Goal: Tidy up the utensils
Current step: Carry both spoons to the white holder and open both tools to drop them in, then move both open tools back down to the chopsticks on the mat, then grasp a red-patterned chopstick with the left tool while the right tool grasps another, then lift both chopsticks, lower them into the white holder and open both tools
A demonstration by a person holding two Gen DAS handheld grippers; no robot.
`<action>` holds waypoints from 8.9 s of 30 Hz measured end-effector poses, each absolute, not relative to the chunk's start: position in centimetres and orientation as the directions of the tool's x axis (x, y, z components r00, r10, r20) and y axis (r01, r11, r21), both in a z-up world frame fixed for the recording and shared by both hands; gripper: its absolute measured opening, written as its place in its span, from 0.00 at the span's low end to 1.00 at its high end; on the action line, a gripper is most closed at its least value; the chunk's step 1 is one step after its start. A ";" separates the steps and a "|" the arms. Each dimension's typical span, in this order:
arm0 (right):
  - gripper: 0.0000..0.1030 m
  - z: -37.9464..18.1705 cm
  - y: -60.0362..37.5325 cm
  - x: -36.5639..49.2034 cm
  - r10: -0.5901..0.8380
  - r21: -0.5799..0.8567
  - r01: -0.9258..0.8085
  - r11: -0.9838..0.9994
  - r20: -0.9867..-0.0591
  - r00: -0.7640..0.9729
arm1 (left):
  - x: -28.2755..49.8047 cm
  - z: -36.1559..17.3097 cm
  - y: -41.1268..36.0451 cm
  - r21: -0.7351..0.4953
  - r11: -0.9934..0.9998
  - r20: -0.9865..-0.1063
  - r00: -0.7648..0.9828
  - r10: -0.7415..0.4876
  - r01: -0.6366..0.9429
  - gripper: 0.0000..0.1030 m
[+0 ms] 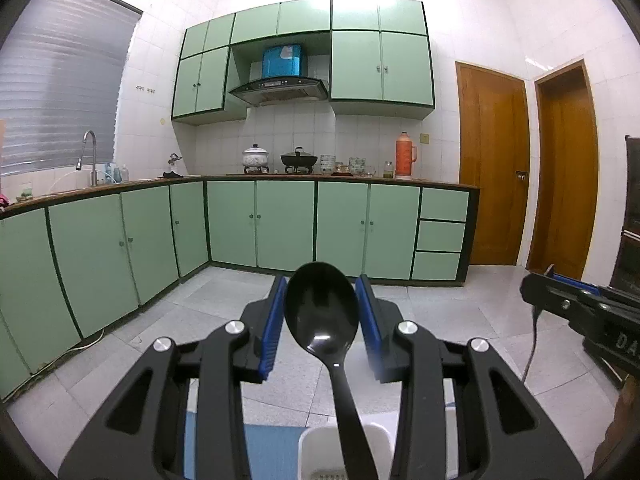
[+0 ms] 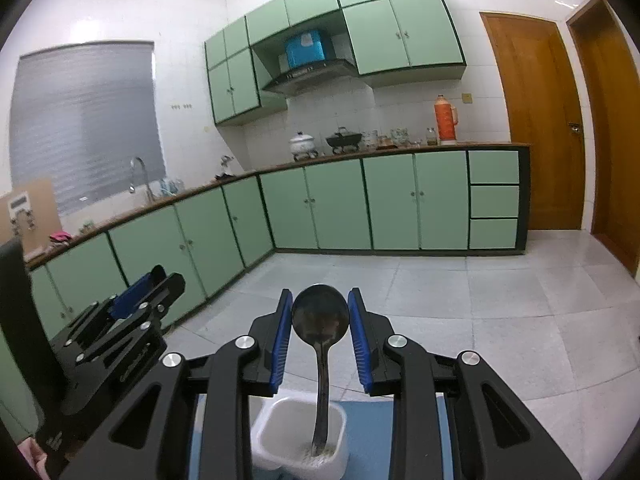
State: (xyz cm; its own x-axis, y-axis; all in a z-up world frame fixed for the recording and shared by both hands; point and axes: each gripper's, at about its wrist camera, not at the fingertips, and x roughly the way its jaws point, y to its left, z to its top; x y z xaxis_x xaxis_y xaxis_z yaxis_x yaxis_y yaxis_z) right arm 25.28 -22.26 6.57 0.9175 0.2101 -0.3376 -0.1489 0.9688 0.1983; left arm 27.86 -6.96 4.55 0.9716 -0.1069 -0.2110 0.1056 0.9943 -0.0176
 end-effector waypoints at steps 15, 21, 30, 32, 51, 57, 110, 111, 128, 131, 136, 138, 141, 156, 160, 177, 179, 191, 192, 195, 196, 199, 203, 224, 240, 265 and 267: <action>0.27 0.5 -20.1 29.2 0.242 0.204 -0.168 0.965 -0.426 0.872 | 31.2 -1.4 -6.5 -0.031 0.994 -0.277 0.954 -0.112 0.108 0.33; 0.35 -0.2 -20.5 27.8 0.243 0.223 -0.158 0.962 -0.436 0.866 | 29.8 -2.2 -5.5 -0.040 0.993 -0.299 0.947 -0.117 0.110 0.51; 0.50 -0.7 -22.3 19.9 0.159 0.195 -0.080 0.978 -0.431 0.888 | 22.8 -0.7 -3.4 -0.033 0.996 -0.313 0.946 -0.089 0.083 0.79; 0.50 -2.0 -22.7 17.0 0.133 0.191 -0.049 0.980 -0.460 0.878 | 20.4 -0.8 -3.0 -0.018 0.996 -0.327 0.941 -0.085 0.084 0.82; 0.43 -11.3 -21.3 0.6 0.078 0.133 0.012 0.991 -0.652 0.754 | 4.4 -11.1 -0.6 0.015 0.998 -0.620 0.784 -0.039 0.061 0.78; 0.40 -12.1 -20.8 -0.4 0.092 0.121 -0.012 0.993 -0.685 0.722 | 3.4 -11.5 -0.4 0.037 0.996 -0.659 0.751 -0.034 0.078 0.75; 0.28 -12.0 -22.3 -1.2 0.118 0.153 -0.015 0.988 -0.690 0.714 | 3.3 -13.4 -1.5 0.042 0.983 -0.780 0.621 -0.078 0.176 0.48; 0.28 -12.0 -22.3 -1.3 0.120 0.155 -0.017 0.988 -0.690 0.714 | 3.3 -13.4 -1.6 0.040 0.983 -0.780 0.620 -0.081 0.178 0.45; 0.28 -13.4 -21.5 -0.8 0.128 0.131 -0.045 0.990 -0.738 0.662 | 2.9 -13.3 -2.0 0.041 0.981 -0.779 0.621 -0.088 0.189 0.31; 0.28 -13.5 -21.1 -0.7 0.112 0.109 -0.045 0.993 -0.744 0.658 | 3.0 -13.3 -2.1 0.043 0.980 -0.778 0.622 -0.090 0.195 0.26; 0.19 -13.6 -21.2 -0.6 0.104 0.113 -0.030 0.993 -0.746 0.658 | 2.9 -13.3 -2.4 0.053 0.977 -0.777 0.623 -0.088 0.205 0.06; 0.18 -13.6 -21.3 -0.6 0.109 0.120 -0.028 0.992 -0.745 0.658 | 2.9 -13.3 -2.6 0.052 0.977 -0.778 0.622 -0.090 0.206 0.05; 0.18 -13.5 -21.3 -0.7 0.110 0.121 -0.028 0.992 -0.744 0.659 | 2.9 -13.3 -2.4 0.048 0.977 -0.778 0.621 -0.093 0.206 0.05; 0.06 -11.3 -22.1 -0.8 0.122 0.140 -0.031 0.990 -0.715 0.688 | 2.8 -11.7 -1.8 0.021 0.980 -0.754 0.647 -0.114 0.197 0.05; 0.06 -9.8 -22.5 -1.3 0.145 0.161 -0.046 0.986 -0.684 0.715 | 2.4 -9.6 -1.9 0.040 0.979 -0.712 0.693 -0.113 0.200 0.05; 0.06 -13.2 -23.0 0.0 0.132 0.159 -0.016 0.987 -0.749 0.650 | 2.7 -10.9 -1.8 0.033 0.982 -0.730 0.676 -0.104 0.187 0.05; 0.06 -13.5 -23.2 0.4 0.133 0.160 -0.016 0.987 -0.756 0.641 | 2.8 -11.4 -1.8 0.032 0.982 -0.739 0.666 -0.101 0.185 0.05; 0.17 -13.8 -22.5 0.0 0.118 0.129 -0.030 0.991 -0.758 0.641 | 3.3 -12.2 -1.7 0.027 0.982 -0.756 0.646 -0.102 0.187 0.05; 0.17 -13.7 -22.4 0.1 0.115 0.125 -0.030 0.992 -0.758 0.642 | 3.3 -12.2 -1.7 0.026 0.982 -0.756 0.646 -0.103 0.187 0.05; 0.10 -13.7 -22.2 0.3 0.097 0.113 -0.016 0.993 -0.759 0.643 | 3.3 -12.2 -1.7 0.024 0.982 -0.756 0.647 -0.104 0.187 0.05; 0.06 -13.7 -22.4 0.2 0.097 0.121 -0.007 0.993 -0.759 0.644 | 3.2 -12.2 -1.7 0.026 0.982 -0.754 0.648 -0.104 0.187 0.05; 0.06 -13.2 -22.6 0.1 0.103 0.135 -0.002 0.991 -0.746 0.658 | 3.0 -11.8 -1.7 0.027 0.982 -0.745 0.659 -0.104 0.185 0.05; 0.05 -10.9 -23.0 -0.3 0.113 0.140 -0.018 0.990 -0.711 0.694 | 2.5 -9.9 -1.3 0.040 0.983 -0.708 0.699 -0.100 0.181 0.05; 0.05 4.5 -24.0 1.3 0.124 0.088 -0.092 0.992 -0.492 0.862 | 2.8 6.0 -0.3 0.003 0.984 -0.438 0.884 -0.161 0.181 0.05; 0.05 10.1 -24.4 2.8 0.201 0.123 -0.166 0.979 -0.394 0.897 | 3.6 11.2 1.2 -0.082 0.976 -0.339 0.915 -0.219 0.204 0.05; 0.05 13.4 -21.9 14.9 0.259 0.099 -0.240 0.966 -0.375 0.890 | 16.7 14.2 -3.5 -0.042 0.985 -0.196 0.966 -0.171 0.166 0.05; 0.05 12.0 -21.2 16.1 0.254 0.084 -0.241 0.967 -0.408 0.877 | 18.6 12.8 -4.2 -0.045 0.983 -0.228 0.957 -0.181 0.176 0.05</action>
State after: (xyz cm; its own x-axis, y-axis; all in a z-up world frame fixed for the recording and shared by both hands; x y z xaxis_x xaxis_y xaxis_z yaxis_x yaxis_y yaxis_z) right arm 16.09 -21.22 12.04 0.8771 0.2540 -0.4077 -0.2408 0.9669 0.0844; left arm 18.64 -4.16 12.76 0.9566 -0.1813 -0.2282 0.1756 0.9834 -0.0451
